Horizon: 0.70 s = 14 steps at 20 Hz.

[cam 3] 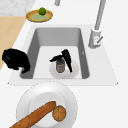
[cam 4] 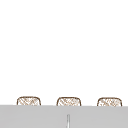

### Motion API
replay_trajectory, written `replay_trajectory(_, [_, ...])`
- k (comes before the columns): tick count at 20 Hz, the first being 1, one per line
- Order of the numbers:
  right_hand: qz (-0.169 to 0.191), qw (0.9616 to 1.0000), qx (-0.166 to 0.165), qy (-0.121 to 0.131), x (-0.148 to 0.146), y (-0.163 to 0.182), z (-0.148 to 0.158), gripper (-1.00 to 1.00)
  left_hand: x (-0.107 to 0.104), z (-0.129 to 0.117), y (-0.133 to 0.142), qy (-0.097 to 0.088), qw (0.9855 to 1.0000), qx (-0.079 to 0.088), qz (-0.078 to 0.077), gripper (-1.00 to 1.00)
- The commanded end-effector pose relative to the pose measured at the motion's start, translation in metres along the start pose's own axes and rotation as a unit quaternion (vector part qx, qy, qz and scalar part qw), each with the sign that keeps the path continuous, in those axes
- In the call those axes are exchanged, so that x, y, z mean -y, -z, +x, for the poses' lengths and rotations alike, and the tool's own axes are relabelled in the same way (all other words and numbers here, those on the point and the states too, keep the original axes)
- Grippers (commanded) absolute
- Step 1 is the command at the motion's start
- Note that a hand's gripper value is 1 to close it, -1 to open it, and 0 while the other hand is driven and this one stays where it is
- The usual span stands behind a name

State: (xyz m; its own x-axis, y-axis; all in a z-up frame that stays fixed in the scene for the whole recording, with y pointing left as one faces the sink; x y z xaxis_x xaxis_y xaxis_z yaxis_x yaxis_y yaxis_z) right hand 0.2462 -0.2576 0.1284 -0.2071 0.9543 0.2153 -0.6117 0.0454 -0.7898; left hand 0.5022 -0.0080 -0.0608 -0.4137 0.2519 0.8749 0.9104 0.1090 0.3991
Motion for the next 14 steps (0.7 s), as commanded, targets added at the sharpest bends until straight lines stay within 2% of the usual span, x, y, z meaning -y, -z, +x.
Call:
replay_trajectory(1, [0.0,1.0,0.0,0.0,0.0,0.0,0.0,0.0,0.002,-0.015,0.005,0.014,0.9995,-0.02,0.02,-1.0])
replay_trajectory(4, [0.0,1.0,0.0,0.0,0.0,0.0,0.0,0.0,-0.002,-0.015,0.003,-0.01,0.9997,-0.011,0.021,-1.0])
replay_trajectory(6, [0.0,1.0,0.0,0.0,0.0,0.0,0.0,0.0,-0.002,-0.013,-0.001,-0.016,0.9997,-0.009,0.016,-1.0])
replay_trajectory(7, [0.0,1.0,0.0,0.0,0.0,0.0,0.0,0.0,-0.003,-0.013,-0.002,-0.019,0.9997,-0.007,0.013,1.0])
replay_trajectory(8, [0.0,1.0,0.0,0.0,0.0,0.0,0.0,0.0,-0.004,-0.009,-0.007,-0.027,0.9996,0.006,0.0,1.0])
replay_trajectory(9, [0.0,1.0,0.0,0.0,0.0,0.0,0.0,0.0,-0.005,-0.005,-0.005,-0.04,0.9991,0.01,0.003,1.0])
replay_trajectory(10, [0.0,1.0,0.0,0.0,0.0,0.0,0.0,0.0,-0.005,-0.002,-0.002,-0.045,0.999,0.008,0.006,1.0])
replay_trajectory(11, [0.0,1.0,0.0,0.0,0.0,0.0,0.0,0.0,-0.007,0.002,-0.001,-0.035,0.9994,0.003,0.006,1.0])
replay_trajectory(14, [0.0,1.0,0.0,0.0,0.0,0.0,0.0,0.0,-0.01,0.006,-0.001,-0.02,0.9998,0.001,-0.002,1.0])
